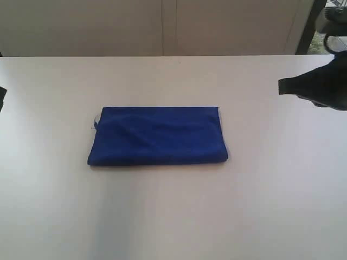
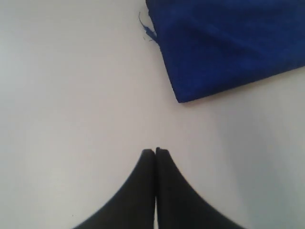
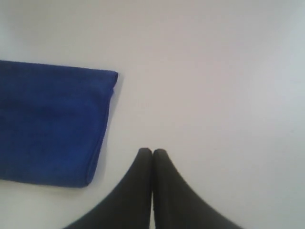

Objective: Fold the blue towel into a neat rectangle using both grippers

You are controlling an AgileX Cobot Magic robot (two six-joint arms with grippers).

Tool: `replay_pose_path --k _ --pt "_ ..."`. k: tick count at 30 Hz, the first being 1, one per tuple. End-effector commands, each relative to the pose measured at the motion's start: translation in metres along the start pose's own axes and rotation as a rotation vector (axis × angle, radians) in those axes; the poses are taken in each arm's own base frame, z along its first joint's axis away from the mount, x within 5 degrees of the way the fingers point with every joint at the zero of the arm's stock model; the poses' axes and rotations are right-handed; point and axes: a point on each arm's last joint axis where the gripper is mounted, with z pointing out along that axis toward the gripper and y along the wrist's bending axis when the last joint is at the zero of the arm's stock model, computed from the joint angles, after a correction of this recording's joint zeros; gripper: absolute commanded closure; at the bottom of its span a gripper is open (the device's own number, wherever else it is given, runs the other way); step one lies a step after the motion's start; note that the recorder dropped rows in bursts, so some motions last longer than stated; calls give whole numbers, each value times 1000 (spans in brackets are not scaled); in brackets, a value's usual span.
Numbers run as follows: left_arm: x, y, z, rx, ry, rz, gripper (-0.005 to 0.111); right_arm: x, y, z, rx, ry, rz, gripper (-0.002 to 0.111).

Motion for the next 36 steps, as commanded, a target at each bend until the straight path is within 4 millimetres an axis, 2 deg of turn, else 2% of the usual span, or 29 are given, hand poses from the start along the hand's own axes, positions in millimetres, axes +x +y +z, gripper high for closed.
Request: replay_pose_path --k 1,9,15,25,30,36 --pt "15 -4 -13 0 -67 -11 107 6 -2 -29 4 -155 18 108" --pt "46 -10 -31 -11 -158 -1 107 31 -3 -73 -3 -360 11 108" --pt "73 -15 -48 -21 -244 22 107 62 -4 -109 7 -494 -48 108" --pt "104 -22 -73 -50 -427 107 107 88 -5 -158 21 -720 -107 108" --pt "114 -25 -86 -61 -501 126 107 91 -5 -163 20 -743 -107 108" --pt "118 -26 -85 -62 -465 150 107 91 -5 -163 19 -743 -105 108"
